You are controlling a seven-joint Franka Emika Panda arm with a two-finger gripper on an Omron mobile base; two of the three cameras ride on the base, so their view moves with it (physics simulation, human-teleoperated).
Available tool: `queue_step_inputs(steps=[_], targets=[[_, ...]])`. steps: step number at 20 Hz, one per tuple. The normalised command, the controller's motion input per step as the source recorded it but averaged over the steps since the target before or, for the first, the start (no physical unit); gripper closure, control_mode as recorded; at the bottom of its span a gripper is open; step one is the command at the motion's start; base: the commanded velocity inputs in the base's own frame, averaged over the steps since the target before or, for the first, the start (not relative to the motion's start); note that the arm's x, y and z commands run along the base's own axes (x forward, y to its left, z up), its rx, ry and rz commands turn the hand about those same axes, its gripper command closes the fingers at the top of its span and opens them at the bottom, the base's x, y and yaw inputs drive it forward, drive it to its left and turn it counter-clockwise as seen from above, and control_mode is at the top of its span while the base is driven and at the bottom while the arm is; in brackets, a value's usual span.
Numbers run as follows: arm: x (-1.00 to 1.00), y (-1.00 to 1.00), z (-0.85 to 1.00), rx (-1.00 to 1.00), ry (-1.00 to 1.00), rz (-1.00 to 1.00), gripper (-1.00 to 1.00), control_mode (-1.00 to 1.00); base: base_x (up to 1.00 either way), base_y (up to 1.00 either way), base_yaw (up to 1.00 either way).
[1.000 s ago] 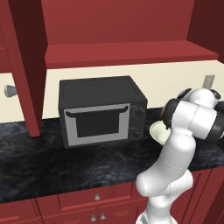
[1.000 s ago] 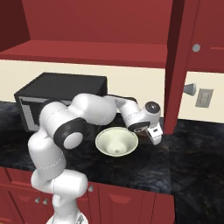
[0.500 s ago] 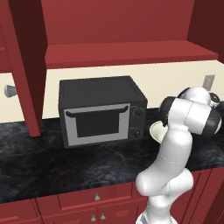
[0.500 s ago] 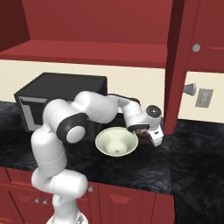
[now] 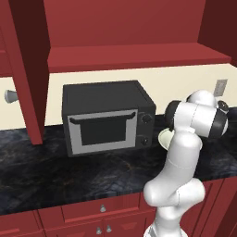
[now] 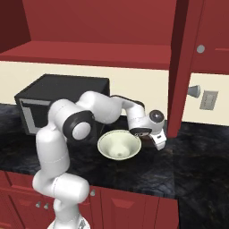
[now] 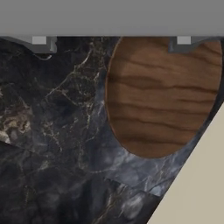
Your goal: Pick up the bowls on the counter and stack them on top of one another in the open cabinet. Place the smaller bowl on top of the larger bowl.
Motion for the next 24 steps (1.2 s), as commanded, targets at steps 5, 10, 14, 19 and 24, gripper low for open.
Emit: queue_step_inputs(steps=[5, 10, 14, 19, 24], targets=[[0.22, 0.0, -0.12, 0.0, 0.0, 0.0, -1.0, -1.0, 0.0, 0.0, 0.0], [0.19, 0.0, -0.08, 0.01, 0.0, 0.0, -1.0, -1.0, 0.0, 0.0, 0.0], [0.0, -0.04, -0.08, 0.03, 0.0, 0.0, -1.0, -1.0, 0.0, 0.0, 0.0], [0.0, -0.06, -0.12, 0.03, 0.0, 0.0, -1.0, -1.0, 0.0, 0.0, 0.0], [0.05, -0.02, -0.07, 0.04, 0.0, 0.0, -1.0, -1.0, 0.0, 0.0, 0.0]])
